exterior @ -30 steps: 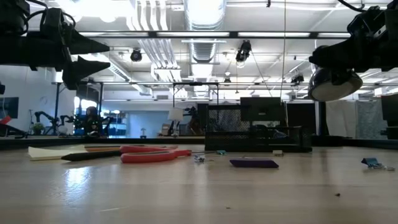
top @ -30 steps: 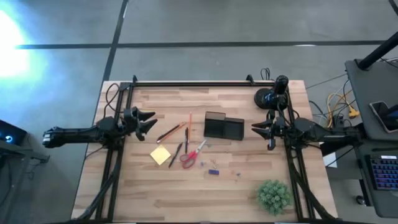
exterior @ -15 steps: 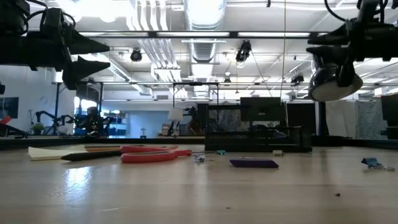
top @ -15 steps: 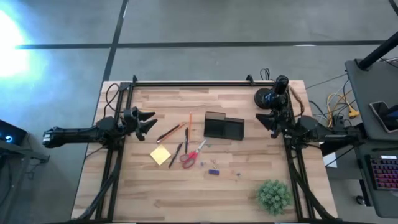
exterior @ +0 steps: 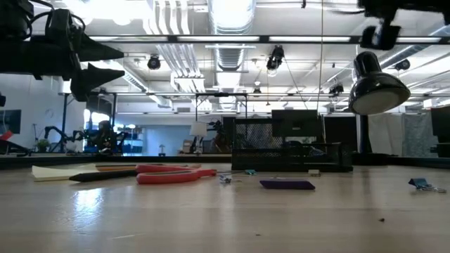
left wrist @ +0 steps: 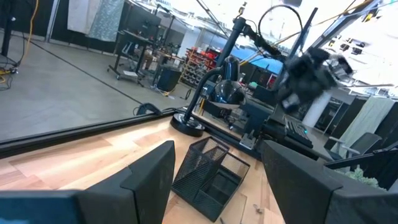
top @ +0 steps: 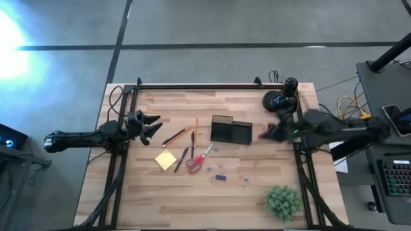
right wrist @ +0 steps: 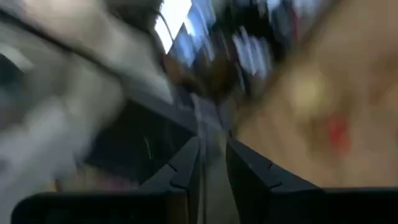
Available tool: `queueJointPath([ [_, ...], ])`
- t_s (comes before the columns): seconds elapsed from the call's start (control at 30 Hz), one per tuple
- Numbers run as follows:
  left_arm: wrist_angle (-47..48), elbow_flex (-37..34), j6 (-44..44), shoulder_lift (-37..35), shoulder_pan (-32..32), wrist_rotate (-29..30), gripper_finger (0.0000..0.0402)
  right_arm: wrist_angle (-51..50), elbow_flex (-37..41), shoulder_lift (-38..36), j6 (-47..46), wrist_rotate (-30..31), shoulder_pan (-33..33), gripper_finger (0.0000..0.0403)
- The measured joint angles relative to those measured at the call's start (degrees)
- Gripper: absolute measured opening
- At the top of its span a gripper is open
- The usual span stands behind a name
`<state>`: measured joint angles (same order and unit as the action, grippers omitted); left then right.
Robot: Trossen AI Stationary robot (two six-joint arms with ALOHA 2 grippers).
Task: Pick and place office supplies into organizer
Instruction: Put the bottom blue binder clip into the desk organizer
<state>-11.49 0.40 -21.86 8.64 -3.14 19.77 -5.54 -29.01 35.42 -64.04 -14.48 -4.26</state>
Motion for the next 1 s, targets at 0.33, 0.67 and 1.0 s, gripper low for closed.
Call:
queueJointPath([
  [0.33,0.0,0.0,0.0,0.1,0.0,0.0,0.0228,-20.2,-10.4,35.6,-37.3,-8.9,-17.6,0.0075],
  [0.67,0.0,0.0,0.0,0.0,0.0,0.0,0.0228,-33.6,-27.2,53.2,-47.6,11.8,-22.5,0.0174],
  [1.0,0.0,0.0,0.0,0.0,0.0,0.0,0.0228,-46.8,-42.5,68.9,-31.3,15.2,-22.6,0.0238],
])
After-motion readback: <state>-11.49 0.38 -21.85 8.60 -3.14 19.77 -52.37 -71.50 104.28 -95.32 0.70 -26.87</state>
